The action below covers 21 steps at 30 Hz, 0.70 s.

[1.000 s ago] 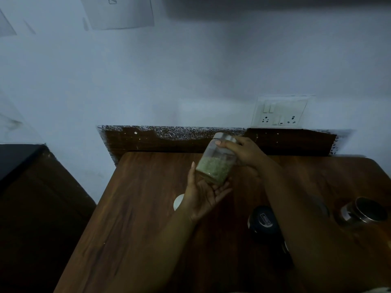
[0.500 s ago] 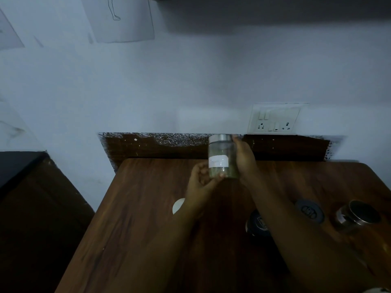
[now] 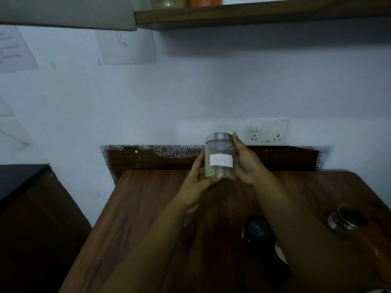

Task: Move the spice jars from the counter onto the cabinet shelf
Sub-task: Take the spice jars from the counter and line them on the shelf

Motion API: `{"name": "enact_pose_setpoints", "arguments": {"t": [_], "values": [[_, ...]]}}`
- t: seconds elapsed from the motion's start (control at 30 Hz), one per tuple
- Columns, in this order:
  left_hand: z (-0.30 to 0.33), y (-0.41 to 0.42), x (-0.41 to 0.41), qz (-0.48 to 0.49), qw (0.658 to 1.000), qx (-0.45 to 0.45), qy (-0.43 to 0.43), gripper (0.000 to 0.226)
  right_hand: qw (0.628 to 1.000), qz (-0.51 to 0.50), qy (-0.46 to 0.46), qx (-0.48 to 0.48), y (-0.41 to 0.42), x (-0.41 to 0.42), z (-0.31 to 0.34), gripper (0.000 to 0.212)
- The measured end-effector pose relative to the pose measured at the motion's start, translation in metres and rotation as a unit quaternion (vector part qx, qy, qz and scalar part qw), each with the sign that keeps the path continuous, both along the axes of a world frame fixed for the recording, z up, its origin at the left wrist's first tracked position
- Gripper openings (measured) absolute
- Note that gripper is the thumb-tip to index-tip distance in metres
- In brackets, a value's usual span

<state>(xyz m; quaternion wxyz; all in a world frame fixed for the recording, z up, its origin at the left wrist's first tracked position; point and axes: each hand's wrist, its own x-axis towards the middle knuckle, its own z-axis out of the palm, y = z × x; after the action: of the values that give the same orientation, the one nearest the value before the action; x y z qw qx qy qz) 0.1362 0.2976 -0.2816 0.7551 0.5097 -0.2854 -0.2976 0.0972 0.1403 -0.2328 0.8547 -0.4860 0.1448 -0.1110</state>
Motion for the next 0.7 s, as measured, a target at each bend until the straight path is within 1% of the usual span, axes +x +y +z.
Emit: {"name": "enact_pose_setpoints", "arguments": {"t": [0.17, 0.3, 0.43, 0.5, 0.6, 0.7], "values": [[0.020, -0.004, -0.012, 0.015, 0.999, 0.010, -0.044, 0.093, 0.997, 0.044, -0.032, 0.062, -0.006, -0.018, 0.011, 0.063], [0.035, -0.008, -0.025, 0.025, 0.999, -0.012, -0.046, 0.091, 0.996, 0.060, -0.039, 0.060, -0.008, -0.031, 0.026, 0.063], [0.048, -0.014, -0.042, 0.023, 0.999, -0.040, 0.004, 0.072, 0.992, 0.033, -0.095, 0.073, -0.016, -0.050, 0.038, 0.044], [0.051, -0.017, -0.050, 0.052, 0.998, -0.033, 0.010, 0.067, 0.995, 0.042, -0.092, 0.021, -0.019, -0.065, 0.039, 0.045], [0.055, -0.018, -0.059, 0.083, 0.995, -0.039, -0.023, 0.068, 0.986, 0.093, -0.088, -0.104, -0.022, -0.084, 0.040, 0.069], [0.073, -0.012, -0.059, 0.048, 0.996, -0.043, -0.065, 0.072, 0.970, 0.114, -0.125, -0.177, -0.024, -0.095, 0.053, 0.090]]}}
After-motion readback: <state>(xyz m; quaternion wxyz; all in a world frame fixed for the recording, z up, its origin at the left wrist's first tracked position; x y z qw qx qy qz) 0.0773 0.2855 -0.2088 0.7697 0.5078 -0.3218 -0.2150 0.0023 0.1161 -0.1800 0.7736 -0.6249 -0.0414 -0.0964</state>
